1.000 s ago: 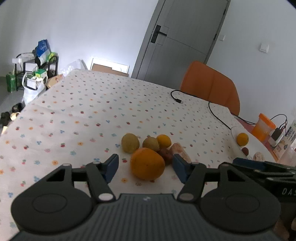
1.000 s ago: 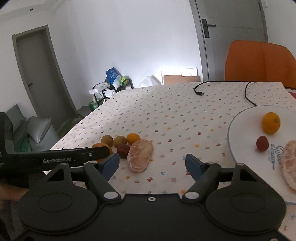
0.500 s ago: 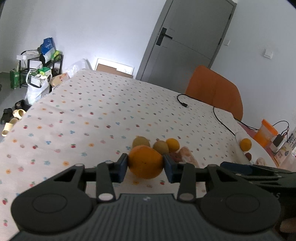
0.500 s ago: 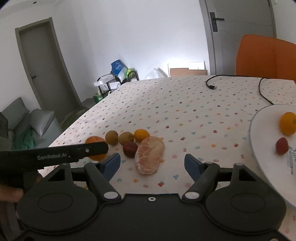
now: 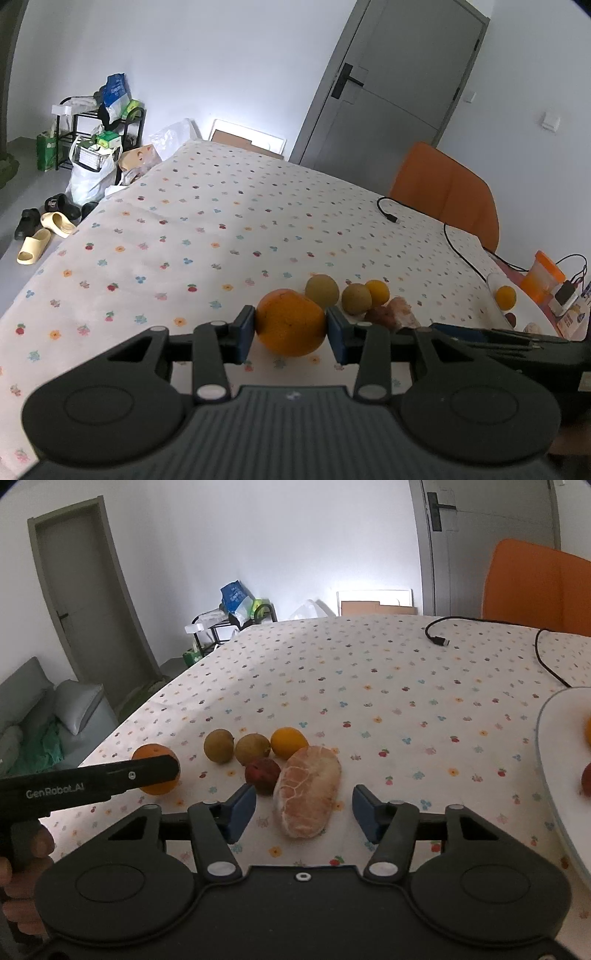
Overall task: Organize fruits
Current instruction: 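Close the left tool on a large orange while the right tool closes on a peeled pomelo segment, then carry the orange and pomelo segment onto the white plate and open both tools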
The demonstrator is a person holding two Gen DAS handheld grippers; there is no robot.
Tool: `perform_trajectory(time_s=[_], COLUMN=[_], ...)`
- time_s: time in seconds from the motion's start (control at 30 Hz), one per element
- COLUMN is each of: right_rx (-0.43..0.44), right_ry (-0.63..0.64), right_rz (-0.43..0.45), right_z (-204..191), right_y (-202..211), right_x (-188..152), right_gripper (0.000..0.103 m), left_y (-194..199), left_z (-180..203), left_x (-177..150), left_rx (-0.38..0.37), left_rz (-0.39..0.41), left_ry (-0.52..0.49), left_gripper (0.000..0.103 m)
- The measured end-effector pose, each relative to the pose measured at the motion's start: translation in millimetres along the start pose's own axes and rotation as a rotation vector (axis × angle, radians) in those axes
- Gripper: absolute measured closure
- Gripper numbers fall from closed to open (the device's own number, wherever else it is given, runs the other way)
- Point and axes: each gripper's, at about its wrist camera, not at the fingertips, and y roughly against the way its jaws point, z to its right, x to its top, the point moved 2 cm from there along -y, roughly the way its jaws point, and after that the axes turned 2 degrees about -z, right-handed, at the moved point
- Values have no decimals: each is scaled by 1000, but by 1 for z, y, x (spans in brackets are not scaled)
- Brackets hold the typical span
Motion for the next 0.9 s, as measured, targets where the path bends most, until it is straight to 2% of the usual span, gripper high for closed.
perform_trajectory(time_s=[0.07, 0.13, 0.23, 0.43, 0.9], right_rx=[-12, -33, -13, -14, -42], right_ry=[3, 18, 20, 35, -28], right_rz=[8, 13, 9, 9, 57], right_z=[0, -1, 0, 0, 23], right_y=[-2, -2, -1, 7, 41], right_x=[0, -1, -2, -5, -17], right_gripper=[51, 61, 69, 71, 71], left_y=[1, 2, 2, 5, 8], left_z=[-1, -2, -1, 4, 37], left_x=[0, 0, -1, -1, -5], left_rx=[-1, 0, 3, -3, -38], left_rz=[1, 3, 4, 6, 5], left_ry=[3, 4, 6, -3, -49], left_gripper=[63, 63, 63, 63, 63])
